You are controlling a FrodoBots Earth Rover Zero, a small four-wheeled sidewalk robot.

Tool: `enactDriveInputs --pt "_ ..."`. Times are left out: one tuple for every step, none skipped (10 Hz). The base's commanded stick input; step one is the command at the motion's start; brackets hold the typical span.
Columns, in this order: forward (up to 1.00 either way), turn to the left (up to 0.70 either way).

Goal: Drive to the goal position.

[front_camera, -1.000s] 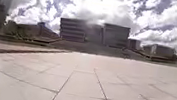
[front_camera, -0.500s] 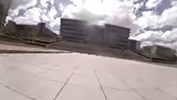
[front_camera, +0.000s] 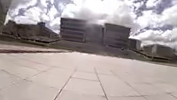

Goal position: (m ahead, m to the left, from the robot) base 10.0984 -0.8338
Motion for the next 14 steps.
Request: enactDriveInputs --pt "0.70 0.00" --pt "0.70 0.00" --pt "0.70 0.00" --pt "0.70 0.00" --pt "0.70 0.00" --pt "0.70 0.00" --pt "0.70 0.00" --pt "0.70 0.00" --pt "0.70 0.00" --pt "0.70 0.00" --pt "0.70 0.00" --pt "0.70 0.00" --pt "0.70 0.00" --pt "0.70 0.00"
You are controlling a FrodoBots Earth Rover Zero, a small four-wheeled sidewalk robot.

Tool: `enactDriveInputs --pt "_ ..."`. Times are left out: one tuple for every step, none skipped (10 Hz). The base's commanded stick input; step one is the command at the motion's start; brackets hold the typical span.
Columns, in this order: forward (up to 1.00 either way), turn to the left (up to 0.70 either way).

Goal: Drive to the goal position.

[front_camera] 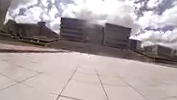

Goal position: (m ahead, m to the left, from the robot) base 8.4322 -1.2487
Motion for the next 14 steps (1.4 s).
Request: enactDriveInputs --pt "0.70 0.00" --pt "0.70 0.00" --pt "0.70 0.00" --pt "0.70 0.00" --pt "0.70 0.00" --pt "0.70 0.00" --pt "0.70 0.00" --pt "0.70 0.00" --pt "0.70 0.00" --pt "0.70 0.00" --pt "0.70 0.00" --pt "0.70 0.00" --pt "0.70 0.00" --pt "0.70 0.00"
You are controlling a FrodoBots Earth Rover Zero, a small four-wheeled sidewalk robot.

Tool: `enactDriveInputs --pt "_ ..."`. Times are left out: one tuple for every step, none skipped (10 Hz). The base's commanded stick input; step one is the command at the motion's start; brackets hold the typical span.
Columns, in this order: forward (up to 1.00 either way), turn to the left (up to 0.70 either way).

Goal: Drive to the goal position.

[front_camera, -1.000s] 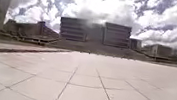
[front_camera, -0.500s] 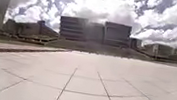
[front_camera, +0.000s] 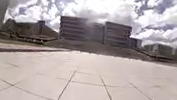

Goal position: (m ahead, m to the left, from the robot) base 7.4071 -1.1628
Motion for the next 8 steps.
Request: enactDriveInputs --pt "0.70 0.00" --pt "0.70 0.00" --pt "0.70 0.00" --pt "0.70 0.00" --pt "0.70 0.00" --pt "0.70 0.00" --pt "0.70 0.00" --pt "0.70 0.00"
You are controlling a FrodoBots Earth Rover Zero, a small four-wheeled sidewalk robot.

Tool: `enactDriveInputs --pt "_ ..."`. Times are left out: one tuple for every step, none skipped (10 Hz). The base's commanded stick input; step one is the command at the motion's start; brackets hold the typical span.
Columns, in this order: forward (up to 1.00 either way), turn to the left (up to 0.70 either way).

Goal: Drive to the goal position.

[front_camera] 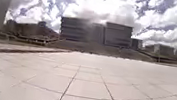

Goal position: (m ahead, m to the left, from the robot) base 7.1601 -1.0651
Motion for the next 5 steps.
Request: enactDriveInputs --pt "0.70 0.00" --pt "0.70 0.00" --pt "0.70 0.00" --pt "0.70 0.00" --pt "0.70 0.00"
